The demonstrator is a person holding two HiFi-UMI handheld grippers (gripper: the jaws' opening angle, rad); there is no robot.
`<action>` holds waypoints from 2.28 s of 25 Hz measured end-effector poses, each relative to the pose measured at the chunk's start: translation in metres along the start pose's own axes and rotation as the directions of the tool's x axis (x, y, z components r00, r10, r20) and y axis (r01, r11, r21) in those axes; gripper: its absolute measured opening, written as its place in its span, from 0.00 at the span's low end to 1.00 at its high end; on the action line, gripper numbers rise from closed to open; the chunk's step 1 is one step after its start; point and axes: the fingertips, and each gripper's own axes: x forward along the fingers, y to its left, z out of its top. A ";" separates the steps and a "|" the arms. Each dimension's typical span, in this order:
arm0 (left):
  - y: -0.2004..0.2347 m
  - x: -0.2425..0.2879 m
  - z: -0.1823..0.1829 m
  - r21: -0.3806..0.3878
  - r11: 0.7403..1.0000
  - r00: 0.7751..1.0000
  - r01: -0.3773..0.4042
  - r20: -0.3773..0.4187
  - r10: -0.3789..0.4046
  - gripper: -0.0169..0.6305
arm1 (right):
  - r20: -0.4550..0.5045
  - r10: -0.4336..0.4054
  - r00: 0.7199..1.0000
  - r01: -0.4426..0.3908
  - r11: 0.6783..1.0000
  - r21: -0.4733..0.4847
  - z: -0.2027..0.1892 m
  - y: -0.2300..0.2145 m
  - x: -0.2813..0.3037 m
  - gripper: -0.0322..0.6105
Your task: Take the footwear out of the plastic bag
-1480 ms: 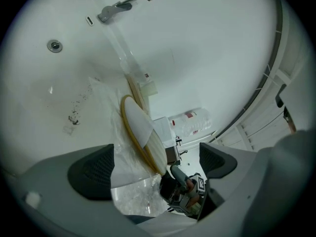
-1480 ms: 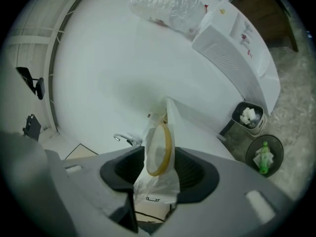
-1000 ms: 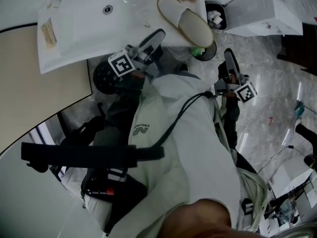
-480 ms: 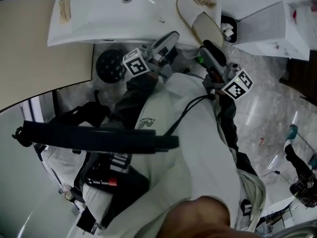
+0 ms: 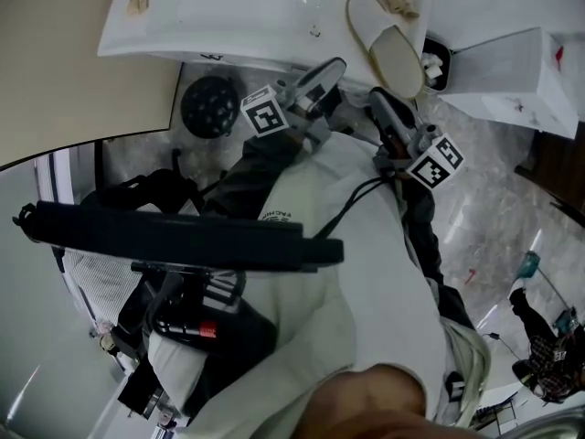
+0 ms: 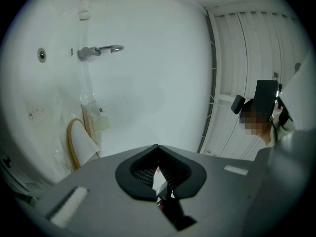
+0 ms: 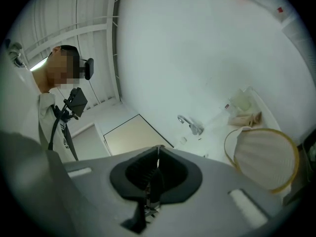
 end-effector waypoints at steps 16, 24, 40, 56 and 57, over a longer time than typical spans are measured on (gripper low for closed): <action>0.007 0.009 -0.017 -0.074 0.997 0.999 0.013 -0.038 -0.016 0.03 | 0.047 -0.072 0.996 0.071 0.997 0.023 0.003 -0.011 -0.018 0.05; 0.008 0.007 -0.017 -0.098 0.995 1.000 0.008 -0.027 -0.011 0.03 | 0.036 -0.072 0.997 0.071 0.997 0.028 -0.001 -0.011 -0.016 0.05; 0.016 0.001 -0.018 -0.064 0.997 0.999 -0.031 -0.047 0.028 0.03 | 0.024 -0.068 0.997 0.067 0.997 0.029 -0.004 -0.011 -0.015 0.05; 0.020 -0.007 -0.018 -0.113 0.993 0.999 -0.033 -0.018 0.031 0.03 | 0.000 -0.053 0.999 0.053 0.998 0.024 -0.010 -0.010 -0.009 0.05; 0.020 -0.007 -0.017 -0.113 0.993 0.999 -0.032 -0.017 0.030 0.03 | 0.000 -0.053 0.999 0.053 0.998 0.025 -0.010 -0.010 -0.009 0.05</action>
